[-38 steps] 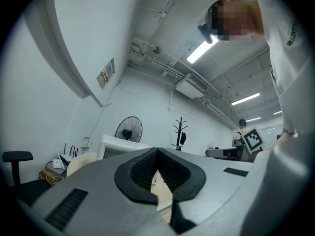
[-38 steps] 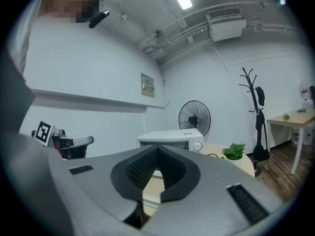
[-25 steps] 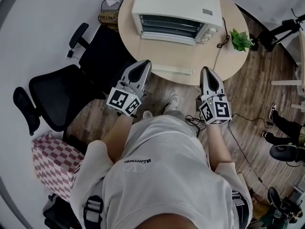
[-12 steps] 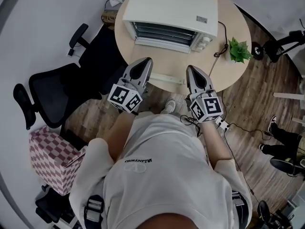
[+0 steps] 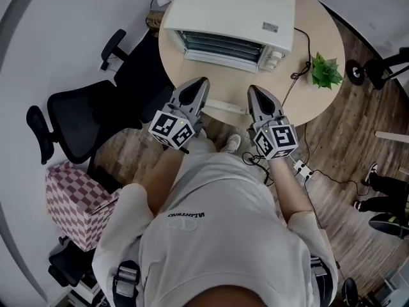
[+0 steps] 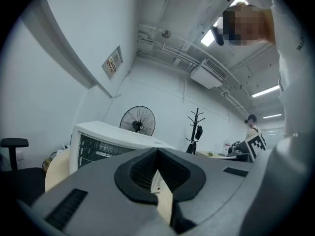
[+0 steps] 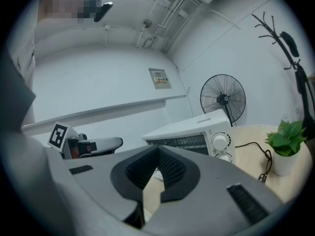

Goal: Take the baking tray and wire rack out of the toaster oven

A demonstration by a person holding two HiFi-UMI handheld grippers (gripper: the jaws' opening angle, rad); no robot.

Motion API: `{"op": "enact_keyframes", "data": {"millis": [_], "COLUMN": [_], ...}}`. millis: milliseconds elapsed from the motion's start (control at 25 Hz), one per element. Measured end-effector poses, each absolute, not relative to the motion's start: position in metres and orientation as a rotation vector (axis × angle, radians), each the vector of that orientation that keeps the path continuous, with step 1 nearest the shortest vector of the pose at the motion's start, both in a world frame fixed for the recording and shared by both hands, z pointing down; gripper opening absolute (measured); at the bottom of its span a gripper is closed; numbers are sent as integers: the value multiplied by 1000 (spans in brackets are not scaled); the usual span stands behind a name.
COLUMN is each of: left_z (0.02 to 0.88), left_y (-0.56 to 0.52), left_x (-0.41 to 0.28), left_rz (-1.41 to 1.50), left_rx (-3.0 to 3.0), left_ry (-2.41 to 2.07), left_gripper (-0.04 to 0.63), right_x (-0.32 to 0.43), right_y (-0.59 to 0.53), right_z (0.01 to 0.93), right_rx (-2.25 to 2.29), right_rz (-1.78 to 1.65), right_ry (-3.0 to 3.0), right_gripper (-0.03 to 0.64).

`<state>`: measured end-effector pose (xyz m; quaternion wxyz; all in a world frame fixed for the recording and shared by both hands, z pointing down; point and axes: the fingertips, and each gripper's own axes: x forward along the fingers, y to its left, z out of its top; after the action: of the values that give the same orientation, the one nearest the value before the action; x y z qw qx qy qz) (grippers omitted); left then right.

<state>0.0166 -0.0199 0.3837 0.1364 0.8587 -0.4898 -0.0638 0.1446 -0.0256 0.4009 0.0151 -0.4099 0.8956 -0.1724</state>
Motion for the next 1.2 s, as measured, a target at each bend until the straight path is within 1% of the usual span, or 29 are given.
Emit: {"op": "enact_keyframes", "data": {"millis": [360,480,800,1040,1160,1200], "left_z": [404,413,453,497,512,516], "left_y": [-49,-66,-112,-146,-160,-165], "left_x": [9,1,-19,-30,-32,-33], "left_rz": [-263,-329,-544,-672,-709,-719], "left_rx": [2373,2319,2103,1935,1871,1858], "left_ry": [-1354,-1315,-1178,-1074,-1032,-1021], "left_gripper": [1,2,2,5,20,29], "right_x": [122,110,91,81,75,73], "right_y": [-49,-63,-110,-138,-151,-155], "right_z": [412,421,454,485,492,495], "right_rx": [-1229,-1229,-1134,-1123,-1134,-1137], "right_rz": [-622,-684,-1128,-1251,-1280,-1287], "right_ry": [2749,2731,2385,2287,2255,2243], "right_gripper": [2,2,3,3,4,35]}}
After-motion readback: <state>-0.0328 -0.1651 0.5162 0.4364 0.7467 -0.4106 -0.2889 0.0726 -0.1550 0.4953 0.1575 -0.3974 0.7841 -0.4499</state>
